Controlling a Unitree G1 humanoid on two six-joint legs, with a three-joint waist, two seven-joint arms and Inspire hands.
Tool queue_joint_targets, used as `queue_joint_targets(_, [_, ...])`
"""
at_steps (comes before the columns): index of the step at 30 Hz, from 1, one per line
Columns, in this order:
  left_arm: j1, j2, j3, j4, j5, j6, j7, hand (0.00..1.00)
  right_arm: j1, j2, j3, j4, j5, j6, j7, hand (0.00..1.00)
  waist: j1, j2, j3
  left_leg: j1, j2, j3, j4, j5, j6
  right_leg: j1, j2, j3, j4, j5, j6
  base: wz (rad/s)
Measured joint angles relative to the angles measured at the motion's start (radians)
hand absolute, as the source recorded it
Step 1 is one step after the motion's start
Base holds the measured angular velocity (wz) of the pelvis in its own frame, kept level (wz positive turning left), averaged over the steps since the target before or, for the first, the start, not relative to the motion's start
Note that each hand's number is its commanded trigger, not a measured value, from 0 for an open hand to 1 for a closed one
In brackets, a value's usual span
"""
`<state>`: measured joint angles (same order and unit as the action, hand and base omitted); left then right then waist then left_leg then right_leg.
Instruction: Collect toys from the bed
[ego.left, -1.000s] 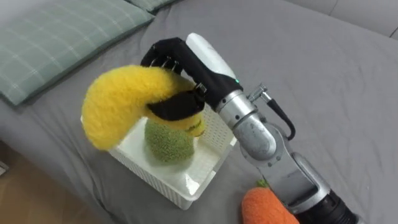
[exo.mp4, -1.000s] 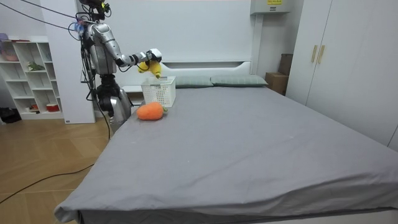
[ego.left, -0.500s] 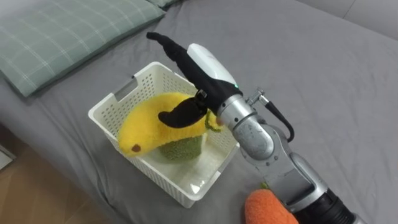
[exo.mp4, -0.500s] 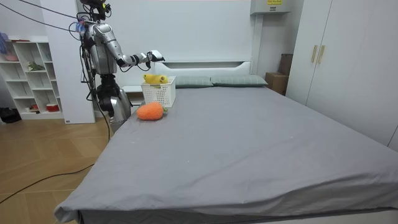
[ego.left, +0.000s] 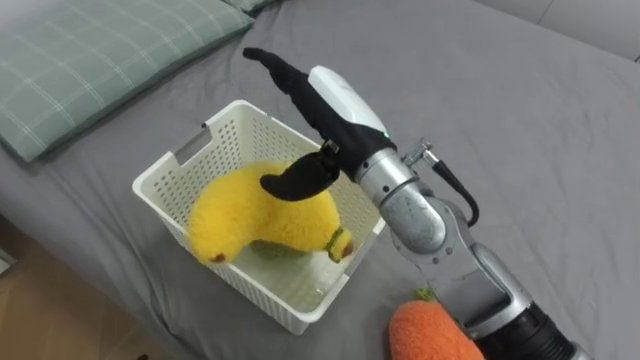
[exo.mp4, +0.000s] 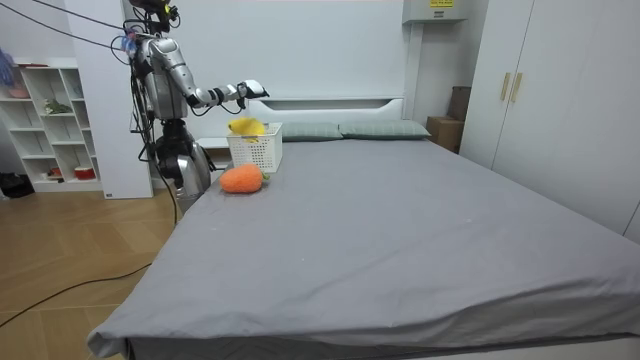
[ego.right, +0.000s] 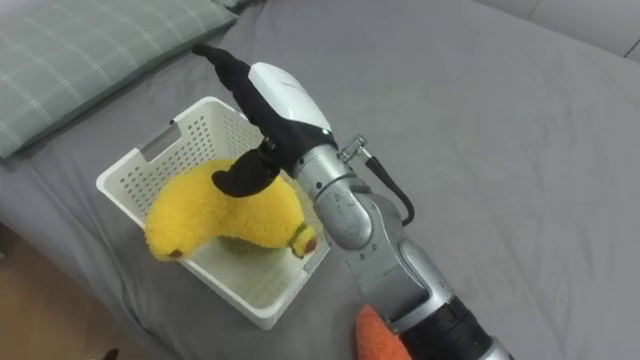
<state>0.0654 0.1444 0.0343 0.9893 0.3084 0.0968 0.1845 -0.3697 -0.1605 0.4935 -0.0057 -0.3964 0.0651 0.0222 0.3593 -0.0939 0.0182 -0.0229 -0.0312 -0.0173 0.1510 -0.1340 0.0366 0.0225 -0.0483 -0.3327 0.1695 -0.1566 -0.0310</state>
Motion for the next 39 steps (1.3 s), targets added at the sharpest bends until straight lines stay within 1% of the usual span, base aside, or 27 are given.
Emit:
queue_joint_targets(2, [0.0,0.0,0.001,0.0,0.0,0.0,0.0,0.0,0.0,-0.007,-0.001,0.0,0.0,0.0,0.0,0.0,-0.004,0.0,0.0002,-0.002,0.0,0.003,0.0,0.0,0.0,-0.002,-0.001,0.0,0.001,0.0,0.0,-0.07])
queue_joint_targets(3, [0.0,0.0,0.002,0.0,0.0,0.0,0.001,0.0,0.0,-0.011,-0.004,0.0,-0.002,0.0,-0.001,0.0,-0.012,-0.002,-0.0013,-0.001,0.0,0.005,0.0,-0.001,0.001,-0.002,0.0,0.001,0.001,0.0,0.0,0.0])
queue_joint_targets(4, [0.001,0.0,0.002,0.0,0.0,0.0,0.001,0.0,0.001,-0.012,-0.007,0.0,-0.002,0.0,-0.005,0.0,-0.025,-0.001,-0.0009,0.0,0.001,0.005,0.0,-0.001,0.001,0.0,-0.001,0.0,0.0,0.0,0.0,0.0])
queue_joint_targets(6, [0.002,-0.001,0.002,0.0,0.0,0.0,0.003,0.0,0.006,-0.014,-0.008,-0.001,-0.002,0.0,-0.013,0.0,-0.039,-0.002,-0.0014,0.001,0.001,0.009,0.0,-0.001,0.002,0.001,0.0,0.004,0.0,0.0,0.0,0.0])
queue_joint_targets(7, [0.002,-0.001,0.002,0.0,0.0,-0.001,0.006,0.0,0.014,-0.015,-0.011,-0.004,-0.002,0.0,-0.013,0.0,-0.054,-0.003,-0.0018,0.001,0.001,0.011,0.0,-0.001,0.002,0.001,0.0,0.003,-0.001,0.0,0.001,0.0])
queue_joint_targets(8, [0.002,-0.001,0.002,0.0,-0.001,-0.001,0.007,0.0,0.021,-0.015,-0.014,-0.008,-0.002,0.0,-0.013,0.0,-0.058,-0.003,-0.0017,0.002,0.001,0.013,-0.001,-0.001,0.002,0.001,0.0,0.005,-0.001,0.0,0.001,-0.07])
queue_joint_targets(9, [0.003,-0.003,0.003,-0.001,-0.003,-0.002,0.008,0.0,0.043,-0.015,-0.028,-0.017,-0.002,-0.001,-0.013,0.0,-0.063,-0.001,-0.001,0.009,0.002,0.014,-0.002,-0.002,0.003,0.004,0.0,0.011,-0.001,0.001,0.001,-0.09])
queue_joint_targets(10, [0.005,-0.007,0.005,-0.001,-0.005,-0.005,0.008,0.0,0.07,-0.015,-0.056,-0.022,-0.001,-0.003,-0.013,0.0,-0.073,0.003,0.0014,0.018,0.002,0.017,-0.002,-0.003,0.004,0.013,0.0,0.012,-0.001,0.001,0.003,-0.07])
queue_joint_targets(11, [0.008,-0.009,0.007,-0.001,-0.005,-0.01,0.008,0.0,0.08,-0.015,-0.071,-0.022,0.0,-0.003,-0.013,0.0,-0.079,0.005,-0.0001,0.019,0.001,0.02,-0.003,-0.004,0.005,0.015,0.0,0.013,0.0,0.001,0.003,-0.09])
queue_joint_targets(12, [0.011,-0.012,0.009,0.0,-0.005,-0.016,0.008,0.0,0.093,-0.016,-0.104,-0.025,0.001,-0.003,-0.013,0.0,-0.084,0.008,0.001,0.024,0.002,0.033,-0.003,-0.004,0.006,0.014,0.0,0.024,0.0,0.002,0.004,-0.24])
queue_joint_targets(14, [0.02,-0.013,0.01,0.001,-0.006,-0.016,0.008,0.0,0.115,-0.019,-0.143,-0.034,0.001,-0.003,-0.022,0.0,-0.093,0.014,-0.0016,0.034,0.004,0.043,-0.008,-0.005,0.007,0.017,0.0,0.036,0.002,0.002,0.005,-0.23])
queue_joint_targets(15, [0.025,-0.013,0.015,0.002,-0.01,-0.018,0.009,0.0,0.138,-0.021,-0.167,-0.045,0.001,-0.005,-0.031,0.0,-0.109,0.016,-0.0039,0.041,0.004,0.051,-0.01,-0.006,0.008,0.02,0.0,0.041,0.002,0.003,0.005,-0.21])
queue_joint_targets(16, [0.031,-0.014,0.024,0.001,-0.011,-0.018,0.01,0.0,0.158,-0.025,-0.182,-0.05,-0.001,-0.008,-0.039,0.0,-0.113,0.019,-0.0048,0.053,0.006,0.066,-0.018,-0.006,0.008,0.021,0.002,0.057,0.003,0.003,0.005,-0.26])
queue_joint_targets(17, [0.035,-0.014,0.025,0.001,-0.012,-0.018,0.011,0.0,0.167,-0.029,-0.188,-0.05,0.002,-0.01,-0.043,0.0,-0.114,0.02,-0.0066,0.054,0.008,0.07,-0.018,-0.006,0.009,0.021,0.003,0.059,0.003,0.004,0.006,-0.27])
queue_joint_targets(18, [0.037,-0.014,0.025,0.002,-0.019,-0.018,0.02,0.0,0.185,-0.037,-0.202,-0.05,0.01,-0.01,-0.044,0.0,-0.127,0.021,-0.0084,0.056,0.008,0.071,-0.018,-0.007,0.009,0.021,0.003,0.061,0.003,0.005,0.006,-0.11])
queue_joint_targets(19, [0.04,-0.014,0.026,0.002,-0.028,-0.019,0.028,0.0,0.201,-0.042,-0.22,-0.05,0.027,-0.01,-0.045,0.0,-0.144,0.022,-0.0082,0.059,0.007,0.073,-0.018,-0.007,0.009,0.023,0.004,0.069,0.004,0.005,0.007,-0.07])
queue_joint_targets(20, [0.043,-0.014,0.027,0.002,-0.033,-0.02,0.031,0.0,0.21,-0.044,-0.232,-0.05,0.042,-0.011,-0.045,0.0,-0.153,0.024,-0.0084,0.062,0.008,0.076,-0.018,-0.007,0.01,0.025,0.005,0.074,0.003,0.006,0.008,-0.08])
queue_joint_targets(22, [0.063,-0.015,0.033,0.002,-0.042,-0.025,0.032,0.0,0.237,-0.054,-0.268,-0.05,0.089,-0.011,-0.061,0.0,-0.175,0.032,-0.0155,0.073,0.01,0.091,-0.021,-0.01,0.012,0.03,0.006,0.087,0.002,0.008,0.009,-0.16])
queue_joint_targets(25, [0.067,-0.013,0.043,0.004,-0.044,-0.026,0.033,0.0,0.264,-0.069,-0.305,-0.05,0.131,-0.013,-0.082,0.0,-0.2,0.034,-0.0161,0.077,0.012,0.101,-0.021,-0.012,0.012,0.03,0.008,0.095,0.002,0.01,0.008,-0.12])
queue_joint_targets(26, [0.068,-0.013,0.043,0.004,-0.043,-0.026,0.034,0.0,0.274,-0.072,-0.311,-0.05,0.133,-0.016,-0.085,0.0,-0.203,0.034,-0.0162,0.078,0.013,0.105,-0.021,-0.013,0.012,0.03,0.009,0.099,0.002,0.011,0.008,-0.16])
queue_joint_targets(28, [0.084,-0.013,0.044,0.004,-0.042,-0.026,0.046,0.0,0.312,-0.076,-0.322,-0.048,0.136,-0.022,-0.092,0.0,-0.213,0.036,-0.0165,0.08,0.018,0.12,-0.02,-0.018,0.01,0.03,0.014,0.112,0.001,0.013,0.007,-0.19])
queue_joint_targets(30, [0.097,-0.013,0.044,0.004,-0.042,-0.028,0.048,0.0,0.345,-0.077,-0.325,-0.045,0.134,-0.023,-0.097,0.0,-0.225,0.038,-0.0181,0.082,0.018,0.121,-0.019,-0.019,0.01,0.033,0.014,0.115,0.001,0.013,0.007,-0.06])
queue_joint_targets(31, [0.103,-0.013,0.044,0.004,-0.042,-0.032,0.05,0.0,0.365,-0.077,-0.33,-0.044,0.134,-0.023,-0.098,0.0,-0.232,0.04,-0.0177,0.083,0.019,0.125,-0.02,-0.019,0.01,0.032,0.015,0.119,0.002,0.013,0.007,-0.05])
queue_joint_targets(33, [0.109,-0.013,0.043,0.004,-0.042,-0.032,0.053,0.0,0.383,-0.077,-0.333,-0.041,0.135,-0.023,-0.098,0.0,-0.245,0.043,-0.0173,0.083,0.019,0.128,-0.02,-0.019,0.01,0.03,0.016,0.126,0.002,0.013,0.007,-0.06])
queue_joint_targets(35, [0.114,-0.013,0.043,0.004,-0.042,-0.032,0.058,0.0,0.394,-0.077,-0.339,-0.041,0.136,-0.023,-0.097,0.0,-0.25,0.044,-0.0175,0.083,0.018,0.128,-0.02,-0.019,0.01,0.03,0.017,0.13,0.001,0.013,0.007,-0.04])
queue_joint_targets(37, [0.119,-0.013,0.043,0.005,-0.043,-0.032,0.061,0.0,0.397,-0.076,-0.366,-0.033,0.143,-0.024,-0.097,0.0,-0.262,0.045,-0.0165,0.082,0.017,0.127,-0.019,-0.02,0.01,0.03,0.017,0.134,-0.001,0.013,0.007,0.0])
queue_joint_targets(39, [0.127,-0.013,0.043,0.004,-0.044,-0.032,0.062,0.0,0.397,-0.075,-0.381,-0.017,0.143,-0.024,-0.097,0.0,-0.27,0.046,-0.0174,0.081,0.017,0.127,-0.018,-0.02,0.011,0.03,0.016,0.133,-0.002,0.013,0.008,0.0])
